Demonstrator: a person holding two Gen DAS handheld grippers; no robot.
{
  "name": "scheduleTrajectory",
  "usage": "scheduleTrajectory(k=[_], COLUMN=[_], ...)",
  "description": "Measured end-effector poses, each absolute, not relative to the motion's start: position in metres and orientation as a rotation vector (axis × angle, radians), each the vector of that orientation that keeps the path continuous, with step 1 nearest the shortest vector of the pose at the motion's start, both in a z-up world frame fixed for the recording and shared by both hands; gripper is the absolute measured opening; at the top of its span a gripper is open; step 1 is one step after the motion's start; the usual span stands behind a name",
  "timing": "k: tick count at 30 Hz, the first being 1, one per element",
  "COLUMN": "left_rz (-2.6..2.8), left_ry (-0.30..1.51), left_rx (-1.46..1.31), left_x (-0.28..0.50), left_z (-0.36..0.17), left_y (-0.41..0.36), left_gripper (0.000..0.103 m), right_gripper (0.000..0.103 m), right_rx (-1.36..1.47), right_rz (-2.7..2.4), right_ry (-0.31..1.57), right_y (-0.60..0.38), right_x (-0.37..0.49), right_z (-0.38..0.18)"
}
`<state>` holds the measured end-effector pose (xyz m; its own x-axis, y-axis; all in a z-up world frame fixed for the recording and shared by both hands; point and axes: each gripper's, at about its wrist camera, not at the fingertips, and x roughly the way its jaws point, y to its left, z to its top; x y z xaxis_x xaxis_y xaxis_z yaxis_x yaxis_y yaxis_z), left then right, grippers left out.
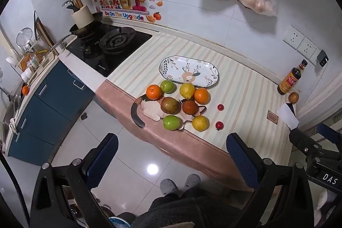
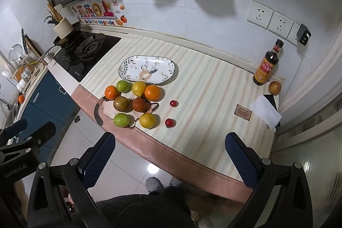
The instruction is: Organize fruits
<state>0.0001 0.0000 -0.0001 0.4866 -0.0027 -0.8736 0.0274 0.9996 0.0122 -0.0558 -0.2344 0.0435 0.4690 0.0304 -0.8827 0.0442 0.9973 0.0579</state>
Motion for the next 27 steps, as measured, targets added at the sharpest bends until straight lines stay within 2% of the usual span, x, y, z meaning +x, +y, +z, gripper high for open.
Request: scheduleTrajectory(k=[27], left_rz=[-0.011], left_ry=[1.047], left_rx=[0.025], left_x=[0.001], left_z=[0.004], left_y=[0.001], left_gripper=[0.103], right_gripper=[0.103], right_rx=[0.055], right_rz=[0.004], right_ry=[1.069], right_y=[-0.221], right_x=[-0.061], right_z=[0.048])
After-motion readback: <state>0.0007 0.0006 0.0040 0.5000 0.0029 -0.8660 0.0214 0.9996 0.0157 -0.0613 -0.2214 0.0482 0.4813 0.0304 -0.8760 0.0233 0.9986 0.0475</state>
